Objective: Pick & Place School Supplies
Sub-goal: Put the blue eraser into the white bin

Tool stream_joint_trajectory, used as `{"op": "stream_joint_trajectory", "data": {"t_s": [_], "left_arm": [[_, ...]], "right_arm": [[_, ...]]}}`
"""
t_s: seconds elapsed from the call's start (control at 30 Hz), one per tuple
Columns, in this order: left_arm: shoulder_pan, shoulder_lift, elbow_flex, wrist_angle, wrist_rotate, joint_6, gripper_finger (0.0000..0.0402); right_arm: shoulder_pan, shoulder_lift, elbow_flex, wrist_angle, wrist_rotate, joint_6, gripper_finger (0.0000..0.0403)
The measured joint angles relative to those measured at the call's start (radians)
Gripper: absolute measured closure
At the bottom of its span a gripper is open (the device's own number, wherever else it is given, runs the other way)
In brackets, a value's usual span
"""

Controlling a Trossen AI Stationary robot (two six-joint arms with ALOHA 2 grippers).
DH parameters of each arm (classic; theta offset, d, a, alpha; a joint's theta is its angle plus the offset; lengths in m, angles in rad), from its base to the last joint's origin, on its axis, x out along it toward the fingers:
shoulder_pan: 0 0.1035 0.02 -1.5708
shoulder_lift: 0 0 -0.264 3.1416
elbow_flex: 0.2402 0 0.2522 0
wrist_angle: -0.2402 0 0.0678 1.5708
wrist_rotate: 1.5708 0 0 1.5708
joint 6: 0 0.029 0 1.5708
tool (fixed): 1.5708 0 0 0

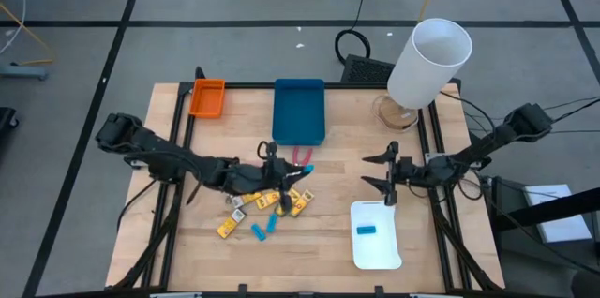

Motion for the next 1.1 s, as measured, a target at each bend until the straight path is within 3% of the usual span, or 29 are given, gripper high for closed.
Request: {"op": "stream_joint_trajectory", "data": {"t_s": [0.13, 0.33, 0.63, 0.83, 1.1], "left_arm": [[0.032, 0.0, 0.0, -0.001, 0.021, 0.03, 0.0364], [0.068, 0.022, 0.0, 0.036, 0.147, 0.057, 0.0368], [0.101, 0.17, -0.001, 0.261, 0.304, 0.073, 0.0368], [0.106, 0.231, -0.001, 0.356, 0.32, 0.045, 0.0366], [0.105, 0.26, 0.002, 0.369, 0.346, 0.025, 0.0368]], "right_arm": [[-0.018, 0.076, 0.052, 0.0, -0.07, 0.001, 0.0152], [-0.038, 0.163, 0.112, 0.0, -0.071, 0.0, 0.0152], [-0.062, 0.223, 0.166, 0.015, -0.084, 0.068, 0.0152], [-0.084, 0.272, 0.197, 0.041, -0.176, 0.126, 0.0152], [-0.112, 0.395, 0.271, 0.049, -0.176, 0.149, 0.0152]]}}
